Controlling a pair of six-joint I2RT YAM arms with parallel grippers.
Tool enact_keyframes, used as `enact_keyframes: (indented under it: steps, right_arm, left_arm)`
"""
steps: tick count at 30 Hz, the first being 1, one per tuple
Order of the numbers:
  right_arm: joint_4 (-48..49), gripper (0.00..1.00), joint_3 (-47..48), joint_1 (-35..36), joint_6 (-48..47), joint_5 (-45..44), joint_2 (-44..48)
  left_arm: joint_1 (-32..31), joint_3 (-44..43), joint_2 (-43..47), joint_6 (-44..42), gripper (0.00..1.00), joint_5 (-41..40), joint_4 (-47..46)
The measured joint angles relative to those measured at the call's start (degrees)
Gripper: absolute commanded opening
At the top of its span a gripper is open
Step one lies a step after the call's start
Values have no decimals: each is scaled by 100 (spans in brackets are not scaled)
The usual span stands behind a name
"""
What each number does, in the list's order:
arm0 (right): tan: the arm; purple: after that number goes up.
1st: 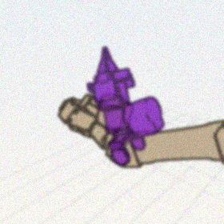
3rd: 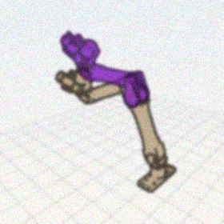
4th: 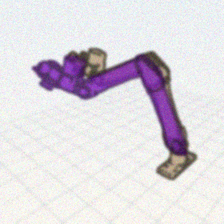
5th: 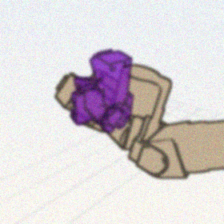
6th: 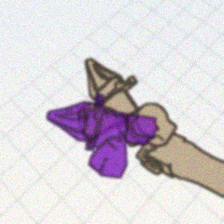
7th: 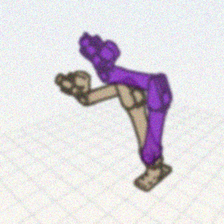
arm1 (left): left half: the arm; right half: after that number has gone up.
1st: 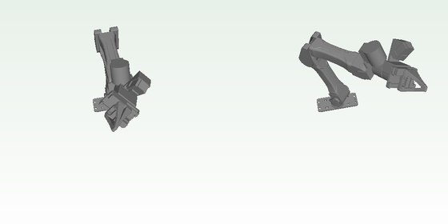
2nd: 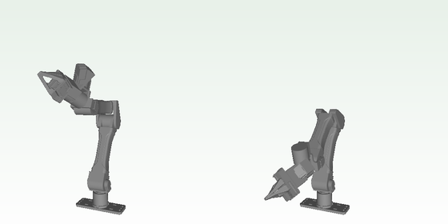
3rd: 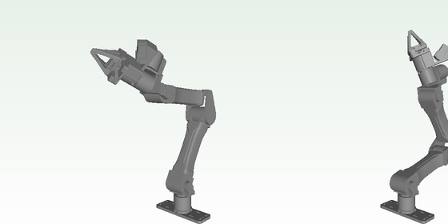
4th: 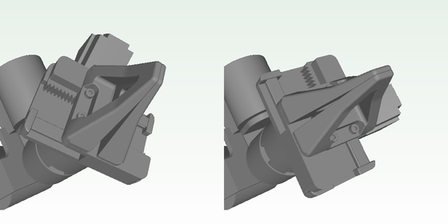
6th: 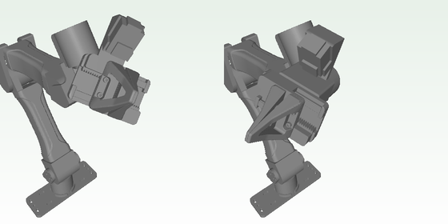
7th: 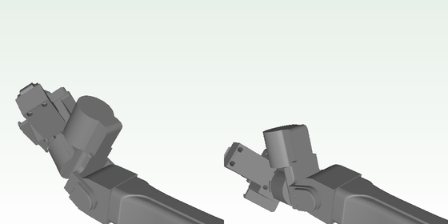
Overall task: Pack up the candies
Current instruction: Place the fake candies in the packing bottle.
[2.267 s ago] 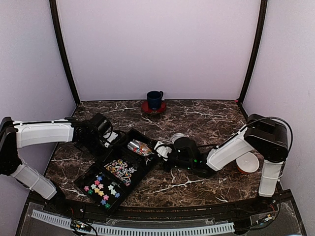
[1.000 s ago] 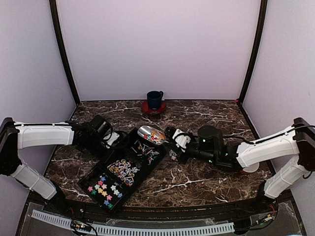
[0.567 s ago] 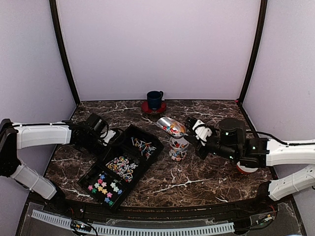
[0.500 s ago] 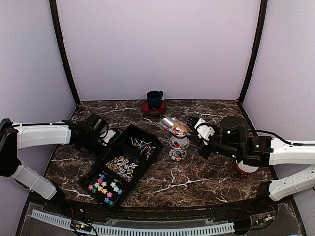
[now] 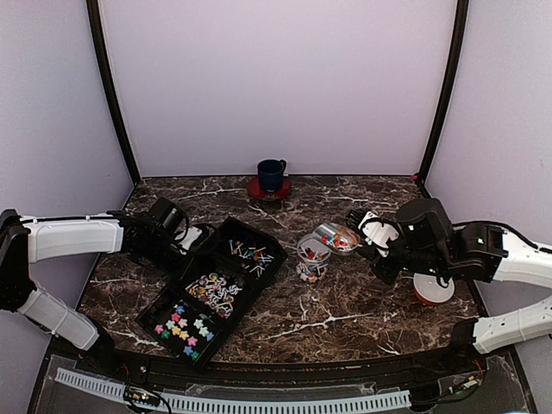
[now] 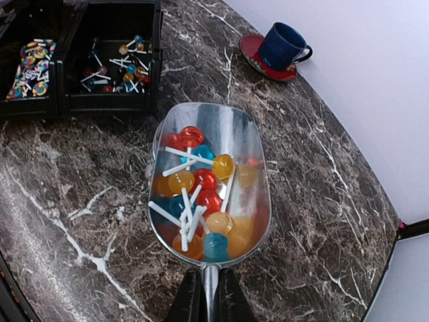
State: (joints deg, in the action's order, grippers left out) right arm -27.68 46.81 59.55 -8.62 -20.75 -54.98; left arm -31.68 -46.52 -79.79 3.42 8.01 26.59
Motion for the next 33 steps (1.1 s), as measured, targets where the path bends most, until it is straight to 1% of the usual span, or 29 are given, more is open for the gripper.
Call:
enact_keyframes:
  steps: [6,12,23,33]
  right_arm:
    - [-649,0,308,0,-120,-234,-118]
    - [-957,0,459,-2,-356,-352,-289]
    - [-1021,0,470,-11,-549,-374,-715]
    - [-1381,0,874,-39,-614,-468,-1248]
  left_arm:
    - [4,28,15,0,0,-4,-4]
    - [4,31,15,0,0,-4,-7]
    - [15,31,22,0,0,-4,-7]
    - [35,35,57,0,0,-4,-7]
